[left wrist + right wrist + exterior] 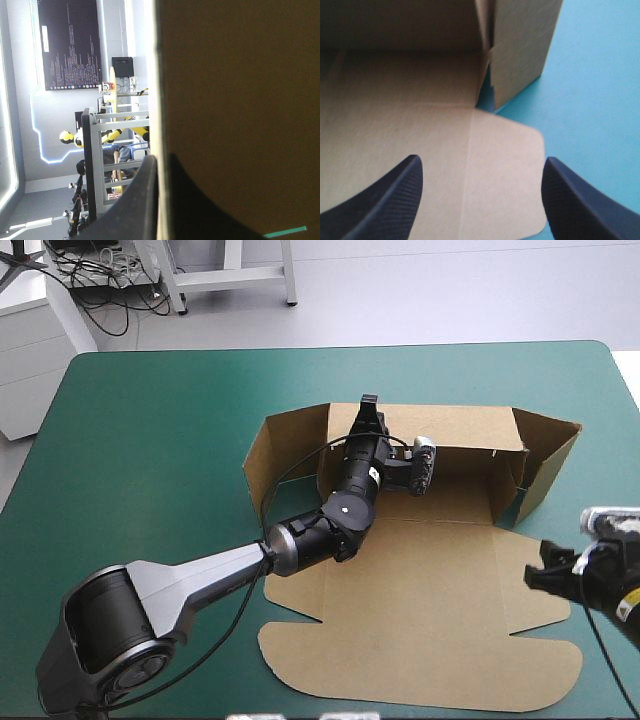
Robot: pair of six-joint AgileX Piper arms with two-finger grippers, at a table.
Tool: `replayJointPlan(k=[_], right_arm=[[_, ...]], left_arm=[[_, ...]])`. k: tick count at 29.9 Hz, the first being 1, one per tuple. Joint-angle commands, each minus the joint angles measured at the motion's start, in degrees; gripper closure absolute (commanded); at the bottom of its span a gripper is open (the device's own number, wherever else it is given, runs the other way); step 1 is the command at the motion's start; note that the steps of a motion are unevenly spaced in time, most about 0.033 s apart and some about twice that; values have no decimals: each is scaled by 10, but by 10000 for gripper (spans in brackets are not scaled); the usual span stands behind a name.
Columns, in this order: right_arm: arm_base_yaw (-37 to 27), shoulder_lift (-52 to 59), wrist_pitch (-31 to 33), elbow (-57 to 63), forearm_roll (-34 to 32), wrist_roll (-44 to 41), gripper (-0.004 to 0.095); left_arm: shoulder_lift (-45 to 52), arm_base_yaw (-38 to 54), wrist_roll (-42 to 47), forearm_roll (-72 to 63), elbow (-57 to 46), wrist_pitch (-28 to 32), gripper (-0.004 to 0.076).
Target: Fold the box
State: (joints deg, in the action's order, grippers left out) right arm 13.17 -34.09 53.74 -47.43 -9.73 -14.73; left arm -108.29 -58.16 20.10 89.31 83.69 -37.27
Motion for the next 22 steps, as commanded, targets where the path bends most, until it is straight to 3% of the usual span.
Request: replayJointPlan(k=[1,9,16,19,22], right_arm=[[-2,-72,-37,-104,-78,-36,288],[-2,-274,-26,-306,-101,-52,288],[-44,-456,59,-478,-102,-54,288],[-95,-508,104,-547,-33,11,288],[-148,-547,131,-602,78,95,288]], left_arm=[[24,-2,8,10,15,4,734],[24,-2,8,4,15,4,734],[24,-2,8,4,15,0,734],[24,-2,8,4,15,-1,734],[24,-2,8,4,15,-1,734]])
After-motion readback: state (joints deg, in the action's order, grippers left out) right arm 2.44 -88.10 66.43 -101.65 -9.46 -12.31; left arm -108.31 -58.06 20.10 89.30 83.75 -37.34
